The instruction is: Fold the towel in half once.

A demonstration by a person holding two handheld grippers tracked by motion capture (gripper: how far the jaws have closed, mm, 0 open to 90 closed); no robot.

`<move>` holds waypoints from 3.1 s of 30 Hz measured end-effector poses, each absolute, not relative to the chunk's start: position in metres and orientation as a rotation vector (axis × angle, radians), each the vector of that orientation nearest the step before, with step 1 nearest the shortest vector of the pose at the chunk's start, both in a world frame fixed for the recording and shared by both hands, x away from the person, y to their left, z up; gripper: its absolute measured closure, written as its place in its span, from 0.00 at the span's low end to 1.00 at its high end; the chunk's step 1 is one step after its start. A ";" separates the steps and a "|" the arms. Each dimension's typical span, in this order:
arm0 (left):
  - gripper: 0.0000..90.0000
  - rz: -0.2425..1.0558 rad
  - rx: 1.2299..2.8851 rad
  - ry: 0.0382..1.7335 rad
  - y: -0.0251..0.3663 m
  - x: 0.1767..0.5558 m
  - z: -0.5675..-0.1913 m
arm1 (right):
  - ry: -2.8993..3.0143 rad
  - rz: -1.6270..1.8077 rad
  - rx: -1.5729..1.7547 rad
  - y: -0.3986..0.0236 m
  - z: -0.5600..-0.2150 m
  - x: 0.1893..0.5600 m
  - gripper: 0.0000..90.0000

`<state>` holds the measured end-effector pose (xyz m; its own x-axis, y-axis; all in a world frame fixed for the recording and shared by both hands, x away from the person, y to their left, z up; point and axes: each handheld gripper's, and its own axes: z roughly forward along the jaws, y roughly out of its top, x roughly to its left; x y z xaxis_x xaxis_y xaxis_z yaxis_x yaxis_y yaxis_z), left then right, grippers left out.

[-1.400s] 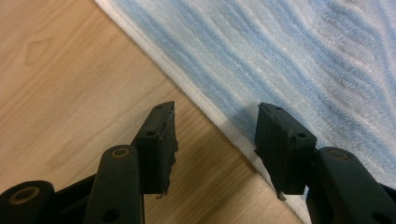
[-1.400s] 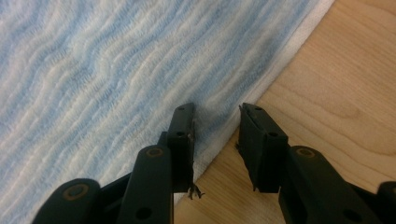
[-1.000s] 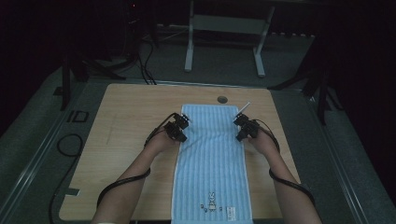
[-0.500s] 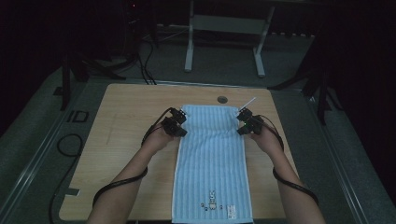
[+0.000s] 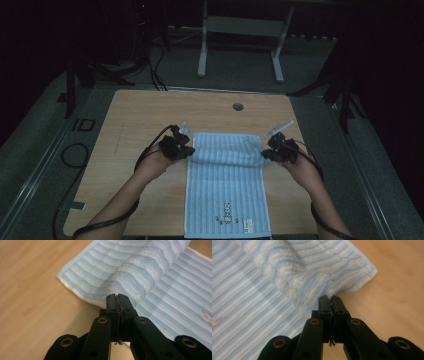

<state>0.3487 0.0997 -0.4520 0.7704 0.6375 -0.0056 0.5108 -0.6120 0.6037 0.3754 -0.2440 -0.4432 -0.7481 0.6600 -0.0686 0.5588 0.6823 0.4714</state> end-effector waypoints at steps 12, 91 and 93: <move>0.98 0.141 2.482 0.802 0.101 0.287 -0.503 | 2.781 0.650 0.967 -0.246 -0.489 0.299 0.98; 0.53 0.156 2.528 1.133 0.040 0.473 -0.523 | 2.700 0.235 1.422 -0.247 -0.516 0.479 0.72; 0.53 0.197 2.534 1.099 0.036 0.469 -0.527 | 2.713 0.231 1.396 -0.244 -0.516 0.477 0.80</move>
